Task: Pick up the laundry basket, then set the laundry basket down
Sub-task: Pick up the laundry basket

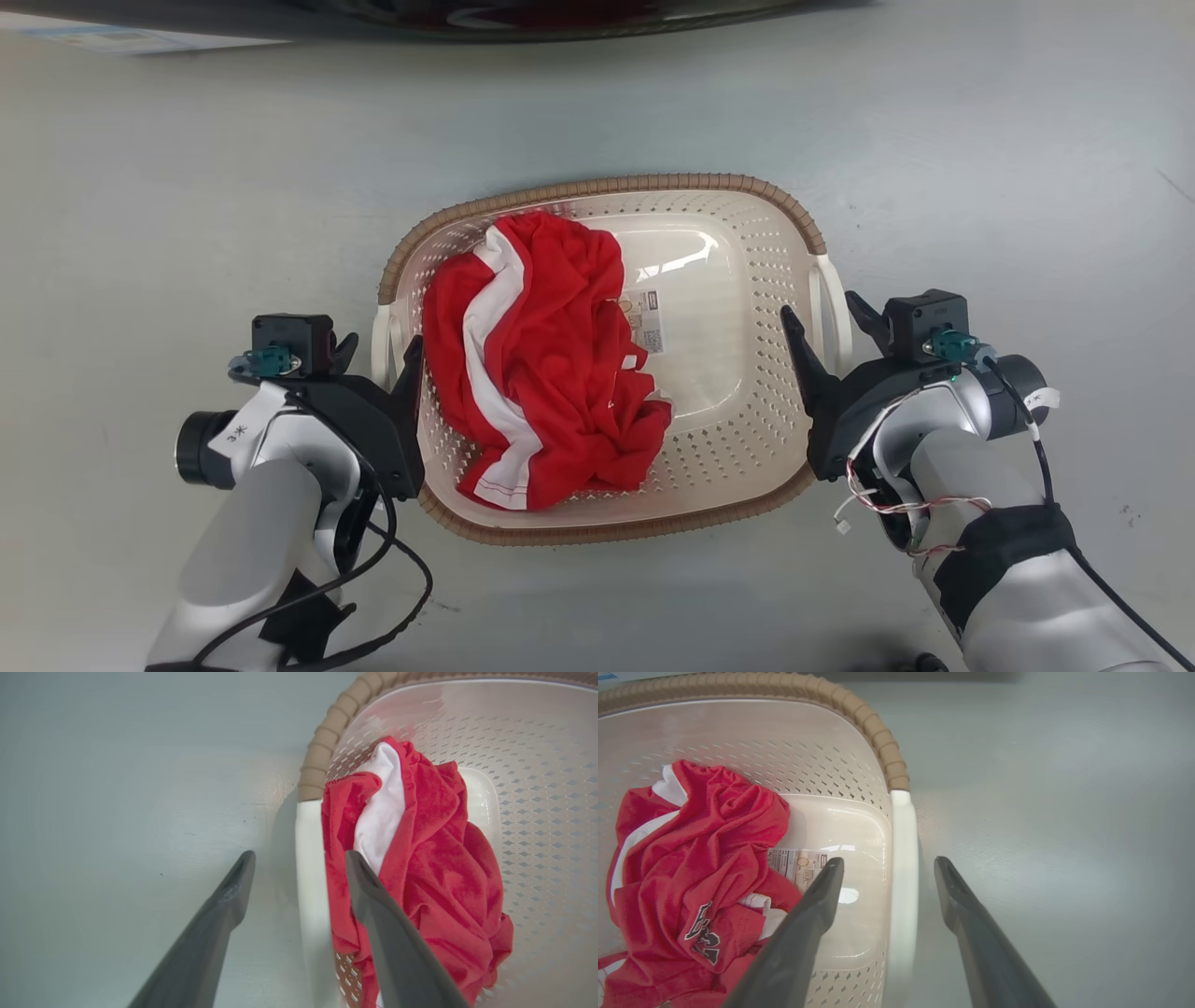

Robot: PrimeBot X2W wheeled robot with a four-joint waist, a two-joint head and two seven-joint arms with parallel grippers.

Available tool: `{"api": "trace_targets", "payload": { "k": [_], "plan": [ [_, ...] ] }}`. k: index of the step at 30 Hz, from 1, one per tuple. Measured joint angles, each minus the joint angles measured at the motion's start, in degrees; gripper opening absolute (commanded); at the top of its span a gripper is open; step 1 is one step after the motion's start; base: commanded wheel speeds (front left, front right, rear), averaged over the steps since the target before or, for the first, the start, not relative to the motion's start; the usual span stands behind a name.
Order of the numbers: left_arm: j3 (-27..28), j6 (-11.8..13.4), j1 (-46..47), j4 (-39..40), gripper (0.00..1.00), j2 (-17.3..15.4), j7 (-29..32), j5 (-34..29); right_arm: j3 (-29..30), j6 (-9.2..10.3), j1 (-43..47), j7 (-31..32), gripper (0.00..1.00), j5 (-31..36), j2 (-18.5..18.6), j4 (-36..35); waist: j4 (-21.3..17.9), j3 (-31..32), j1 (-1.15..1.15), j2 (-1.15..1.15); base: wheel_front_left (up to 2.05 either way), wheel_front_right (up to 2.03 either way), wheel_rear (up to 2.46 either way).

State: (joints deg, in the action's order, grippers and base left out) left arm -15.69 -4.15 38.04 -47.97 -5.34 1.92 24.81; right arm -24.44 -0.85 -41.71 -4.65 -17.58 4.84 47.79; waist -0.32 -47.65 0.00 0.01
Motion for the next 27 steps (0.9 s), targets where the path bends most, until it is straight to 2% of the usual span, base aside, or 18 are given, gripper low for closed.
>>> {"api": "trace_targets", "payload": {
  "k": [3, 4, 5, 6, 19, 27],
  "plan": [
    [-0.2, -0.5, 1.0, -1.7, 1.0, 0.1, 0.0, 0.0, -0.2, -0.19, -0.9, 0.0, 1.0, 0.1, -0.2, 1.2, 0.1, -0.7, 0.0, 0.0, 0.0, 0.0, 0.0],
    [-0.3, -0.7, 1.4, -2.3, 1.0, 0.2, 0.0, 0.0, -0.3, -0.36, -1.3, 0.0, 0.96, 0.1, -0.2, 1.4, 0.2, -0.9, 0.0, 0.0, 0.0, 0.0, 0.0],
    [-0.4, -1.0, 1.8, -2.8, 0.5, 0.2, 0.1, 0.0, -0.2, -0.68, -1.6, 0.0, 0.36, 0.0, -0.2, 1.7, 0.2, -1.1, 0.0, 0.0, 0.0, 0.0, 0.0],
    [-0.5, -1.0, 2.3, -3.3, 0.0, 0.3, 0.1, 0.0, -0.2, -0.77, -1.9, -0.2, 0.0, 0.0, -0.2, 2.0, 0.3, -1.3, 0.0, 0.0, 0.0, 0.0, 0.0],
    [-1.0, -1.9, 6.4, -9.0, 0.0, 1.3, -0.1, 0.4, -0.5, -2.56, -4.2, -1.1, 0.0, -1.1, -0.6, 6.2, 0.7, -1.3, -0.01, -0.01, 0.0, 0.0, 0.0],
    [-1.1, -2.4, 7.0, -12.8, 0.0, 2.0, 0.0, 1.5, -1.6, -3.28, -4.8, -0.9, 0.0, -1.4, -1.1, 10.0, 0.6, 0.9, -0.01, -0.01, 0.0, 0.0, 0.0]
  ]
}}
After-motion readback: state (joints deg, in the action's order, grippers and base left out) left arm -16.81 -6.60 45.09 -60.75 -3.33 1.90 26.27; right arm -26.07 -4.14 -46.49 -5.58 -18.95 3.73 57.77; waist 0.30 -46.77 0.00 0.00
